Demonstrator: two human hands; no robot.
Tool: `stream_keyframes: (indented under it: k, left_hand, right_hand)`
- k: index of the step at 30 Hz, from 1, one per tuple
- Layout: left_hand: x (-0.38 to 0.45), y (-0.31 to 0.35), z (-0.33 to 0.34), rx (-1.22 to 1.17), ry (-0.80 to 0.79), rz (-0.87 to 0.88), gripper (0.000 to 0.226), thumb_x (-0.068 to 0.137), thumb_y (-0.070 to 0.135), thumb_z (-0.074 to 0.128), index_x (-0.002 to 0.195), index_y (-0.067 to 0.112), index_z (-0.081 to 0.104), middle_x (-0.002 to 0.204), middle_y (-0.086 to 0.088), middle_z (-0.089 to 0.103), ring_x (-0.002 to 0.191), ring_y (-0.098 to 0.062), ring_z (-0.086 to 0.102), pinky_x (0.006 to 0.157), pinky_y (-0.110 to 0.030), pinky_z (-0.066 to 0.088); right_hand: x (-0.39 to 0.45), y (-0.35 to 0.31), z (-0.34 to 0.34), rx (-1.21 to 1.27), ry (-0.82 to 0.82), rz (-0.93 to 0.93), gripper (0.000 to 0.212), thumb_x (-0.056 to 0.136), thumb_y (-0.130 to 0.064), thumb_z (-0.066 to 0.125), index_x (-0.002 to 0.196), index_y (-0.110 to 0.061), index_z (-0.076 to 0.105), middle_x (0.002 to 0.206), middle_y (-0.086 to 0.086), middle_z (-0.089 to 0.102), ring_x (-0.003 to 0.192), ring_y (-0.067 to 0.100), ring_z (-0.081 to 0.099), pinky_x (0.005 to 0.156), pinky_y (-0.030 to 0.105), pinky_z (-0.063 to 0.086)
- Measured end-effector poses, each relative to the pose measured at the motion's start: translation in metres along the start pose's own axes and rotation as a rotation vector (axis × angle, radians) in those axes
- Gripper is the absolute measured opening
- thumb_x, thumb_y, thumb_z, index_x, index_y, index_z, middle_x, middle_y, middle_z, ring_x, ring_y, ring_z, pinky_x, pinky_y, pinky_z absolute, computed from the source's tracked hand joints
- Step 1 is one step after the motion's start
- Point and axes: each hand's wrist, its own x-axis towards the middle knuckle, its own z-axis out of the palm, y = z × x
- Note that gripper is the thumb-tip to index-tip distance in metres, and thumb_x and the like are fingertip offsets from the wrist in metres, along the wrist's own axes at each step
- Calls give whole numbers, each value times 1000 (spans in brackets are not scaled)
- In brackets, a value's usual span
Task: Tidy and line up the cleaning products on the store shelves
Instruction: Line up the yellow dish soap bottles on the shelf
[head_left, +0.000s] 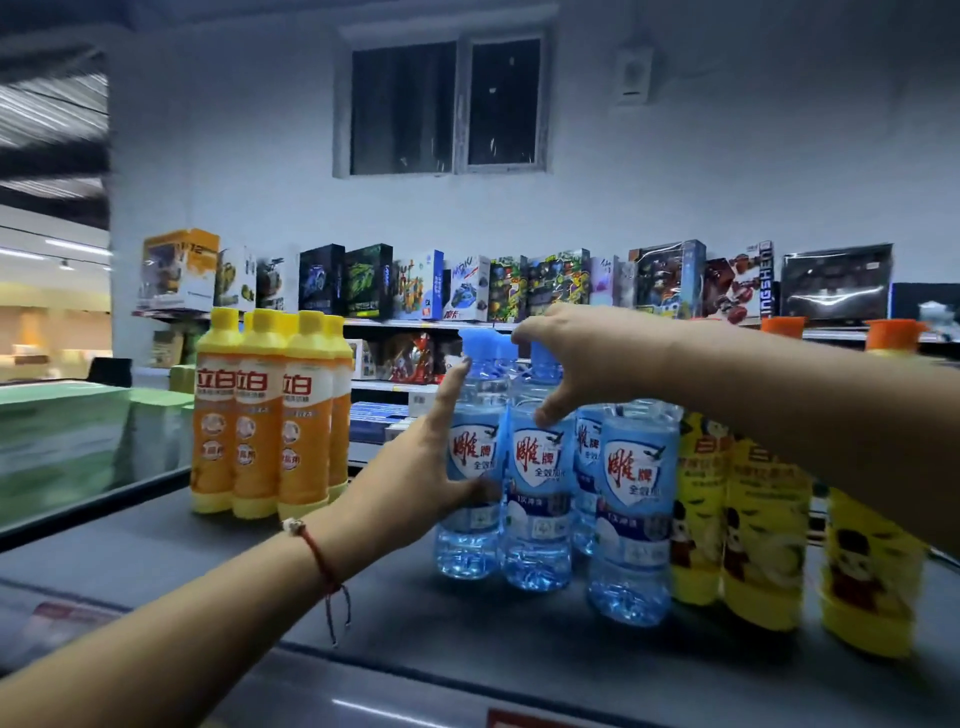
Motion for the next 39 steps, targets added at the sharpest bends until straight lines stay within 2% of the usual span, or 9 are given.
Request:
stream_keyframes:
  k: [3, 6, 9, 12, 16, 20, 30, 34, 39]
  left_hand:
    - [-5, 6, -4, 164, -20, -41, 125, 73, 55, 78, 145, 59, -25, 159, -1, 35, 118, -13, 61, 94, -32, 55]
    - [-7, 17, -16, 605, 123, 83, 118, 74, 76, 61, 155, 42, -17, 166, -10, 4, 147, -31, 28, 117, -46, 30]
    - [1, 45, -23, 905, 211, 339, 115, 70, 82, 46, 159, 32, -6, 163, -20, 14, 147, -41, 22, 118, -62, 24]
    - [14, 68, -15, 1082, 48, 335, 120, 72, 86, 44, 150, 35, -31, 165, -18, -2, 152, -41, -7, 120, -65, 1]
    - [23, 75, -2, 1222, -31, 301, 124, 76, 81, 54, 152, 30, -30, 163, -24, 2, 149, -47, -19, 114, -69, -14]
    - [24, 67, 0, 1206, -5, 354, 127, 75, 75, 63, 157, 22, -18, 156, -22, 29, 152, -44, -7, 114, -68, -16]
    - [21, 74, 2, 1187, -87, 260, 125, 82, 73, 58, 151, 23, -33, 164, -19, 9, 152, -40, -16, 119, -63, -12]
    - [16, 78, 1, 1145, -71, 246, 118, 84, 75, 51, 151, 27, -32, 166, -17, 1, 153, -39, -13, 121, -61, -6]
    - [1, 99, -4, 1043, -59, 303, 97, 89, 74, 44, 158, 33, -12, 166, -13, 11, 153, -32, 12, 124, -51, 13]
  right_hand:
    - [-10, 7, -2, -58, 18, -27, 111, 76, -62, 73, 160, -24, 11, 161, 3, 32, 141, 24, 40, 117, 40, 37]
    - [-28, 21, -19, -86, 85, -3, 112, 73, -71, 70, 160, -28, 13, 162, -1, 28, 142, 24, 39, 116, 44, 36]
    - [-42, 39, -33, -92, -31, 71, 111, 67, -71, 74, 157, -31, 23, 159, -3, 34, 140, 24, 41, 112, 40, 38]
    - [-44, 41, -28, -142, -187, 85, 101, 68, -67, 76, 152, -31, 34, 153, -2, 41, 133, 22, 46, 102, 36, 41]
    - [-36, 45, -18, -137, -141, 17, 76, 70, -58, 80, 135, -28, 53, 135, -1, 50, 106, 16, 48, 83, 30, 43]
    - [-29, 51, -7, -86, -95, -14, 64, 71, -52, 83, 125, -28, 57, 125, -1, 47, 103, 16, 48, 79, 31, 44]
    - [-31, 52, 9, -59, -31, 15, 67, 80, -48, 79, 136, -24, 53, 138, 1, 45, 100, 17, 50, 77, 28, 43]
    - [-53, 44, 2, -107, -26, 8, 78, 85, -53, 71, 150, -27, 39, 161, 4, 26, 137, 26, 43, 107, 40, 45]
    - [-101, 25, -15, -62, 24, 19, 83, 86, -57, 67, 155, -29, 30, 162, -5, 27, 143, 20, 36, 115, 40, 38]
